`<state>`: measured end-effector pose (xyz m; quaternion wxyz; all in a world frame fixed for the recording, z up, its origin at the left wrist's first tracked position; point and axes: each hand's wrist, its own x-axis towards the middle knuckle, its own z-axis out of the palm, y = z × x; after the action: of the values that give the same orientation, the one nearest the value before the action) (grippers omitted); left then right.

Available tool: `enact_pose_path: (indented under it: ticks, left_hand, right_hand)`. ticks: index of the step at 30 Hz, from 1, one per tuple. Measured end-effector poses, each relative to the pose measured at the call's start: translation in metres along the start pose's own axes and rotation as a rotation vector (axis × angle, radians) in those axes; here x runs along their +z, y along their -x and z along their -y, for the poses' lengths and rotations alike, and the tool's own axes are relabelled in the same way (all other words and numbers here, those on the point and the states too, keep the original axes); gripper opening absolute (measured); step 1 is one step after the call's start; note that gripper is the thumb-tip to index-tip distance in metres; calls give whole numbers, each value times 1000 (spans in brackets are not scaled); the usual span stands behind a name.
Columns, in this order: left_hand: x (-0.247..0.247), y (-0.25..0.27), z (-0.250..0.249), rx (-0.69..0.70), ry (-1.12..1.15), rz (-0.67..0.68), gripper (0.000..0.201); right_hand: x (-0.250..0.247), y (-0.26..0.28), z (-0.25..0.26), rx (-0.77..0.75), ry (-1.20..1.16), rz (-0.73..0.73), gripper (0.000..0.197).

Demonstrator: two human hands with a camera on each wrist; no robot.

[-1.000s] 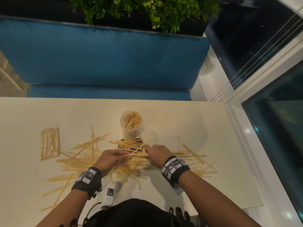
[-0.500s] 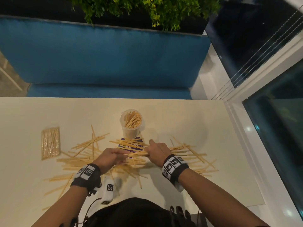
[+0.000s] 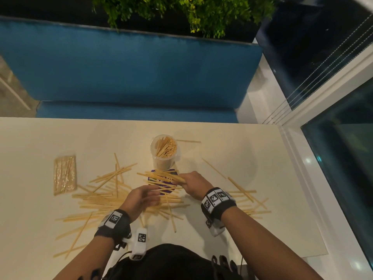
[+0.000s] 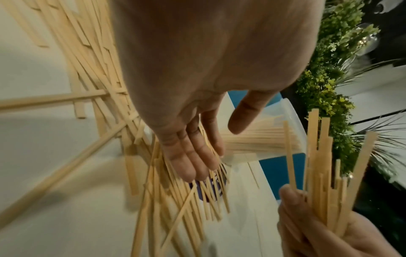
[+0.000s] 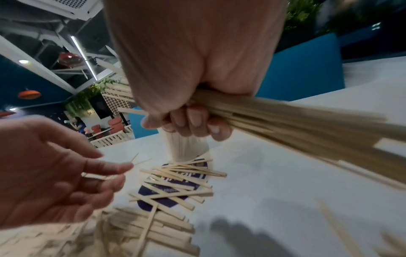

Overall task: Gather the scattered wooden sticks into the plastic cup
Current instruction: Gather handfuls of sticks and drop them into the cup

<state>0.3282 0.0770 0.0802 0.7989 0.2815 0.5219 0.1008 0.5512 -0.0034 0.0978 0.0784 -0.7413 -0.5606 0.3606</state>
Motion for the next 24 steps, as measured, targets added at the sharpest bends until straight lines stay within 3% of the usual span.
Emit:
enact_pose_path:
  ticks: [8, 16, 20, 24]
  left_hand:
    - [24, 0, -23, 98, 246, -48, 60]
    - [52, -7, -10, 110, -138, -297, 38]
    - [57, -10, 1, 119, -294, -281, 37]
    - [53, -8, -5, 132, -220, -337, 33]
  right_hand:
    - [0, 2, 23, 6, 341, 50, 25]
    - [7, 5, 57, -21, 484, 84, 18]
    - [19, 3, 58, -29, 388, 76, 45]
    - [15, 6, 58, 33, 375, 99, 23]
